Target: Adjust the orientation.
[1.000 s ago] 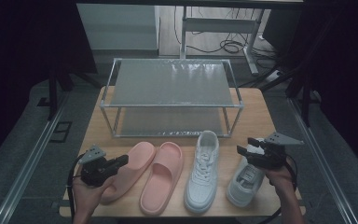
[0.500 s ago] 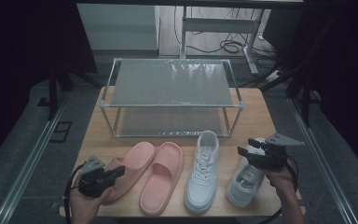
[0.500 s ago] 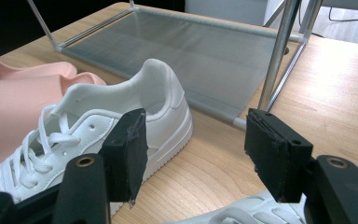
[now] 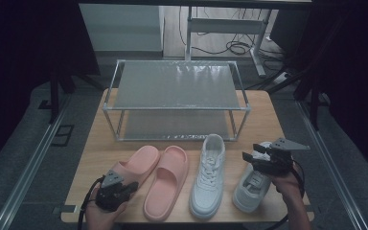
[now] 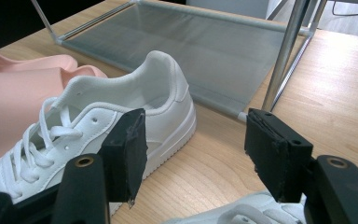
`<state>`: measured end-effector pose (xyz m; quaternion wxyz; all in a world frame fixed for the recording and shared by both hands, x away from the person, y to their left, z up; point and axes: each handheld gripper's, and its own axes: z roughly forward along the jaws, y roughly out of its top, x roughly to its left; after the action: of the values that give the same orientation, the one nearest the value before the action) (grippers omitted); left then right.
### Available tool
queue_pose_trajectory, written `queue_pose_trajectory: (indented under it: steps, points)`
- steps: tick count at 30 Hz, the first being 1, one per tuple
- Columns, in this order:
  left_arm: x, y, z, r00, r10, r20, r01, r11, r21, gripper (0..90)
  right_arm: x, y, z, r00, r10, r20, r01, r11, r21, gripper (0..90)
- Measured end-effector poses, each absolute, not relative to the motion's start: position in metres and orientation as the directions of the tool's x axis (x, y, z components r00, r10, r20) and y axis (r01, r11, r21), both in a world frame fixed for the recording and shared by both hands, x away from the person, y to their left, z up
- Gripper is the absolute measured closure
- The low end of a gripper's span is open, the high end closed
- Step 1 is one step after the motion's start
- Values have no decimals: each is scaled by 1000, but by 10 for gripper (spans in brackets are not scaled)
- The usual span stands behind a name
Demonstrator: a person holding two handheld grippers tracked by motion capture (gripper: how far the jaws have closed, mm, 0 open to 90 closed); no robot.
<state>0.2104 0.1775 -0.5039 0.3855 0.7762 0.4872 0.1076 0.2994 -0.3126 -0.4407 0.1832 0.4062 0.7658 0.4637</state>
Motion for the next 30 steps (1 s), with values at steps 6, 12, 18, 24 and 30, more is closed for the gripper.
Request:
queue_pose_trajectory:
  steps: [6,12,18,24,30]
  points:
    - [209,173,-511,498,843,-203,681,-235,693,900,300,-315,-442,-600,794,98,459,242,855,393]
    - [210,173,-515,490,849,-198,688,-237,686,900,300,-313,-444,-602,793,95,466,252,848,392]
    - [213,180,-521,480,849,-222,700,-218,680,900,302,-312,-447,-599,795,95,476,259,841,391]
    - [214,186,-521,463,857,-227,703,-199,683,900,300,-310,-446,-613,783,103,473,260,842,391]
    - [216,199,-521,419,883,-210,707,-172,686,900,301,-312,-446,-609,786,104,475,256,842,391]
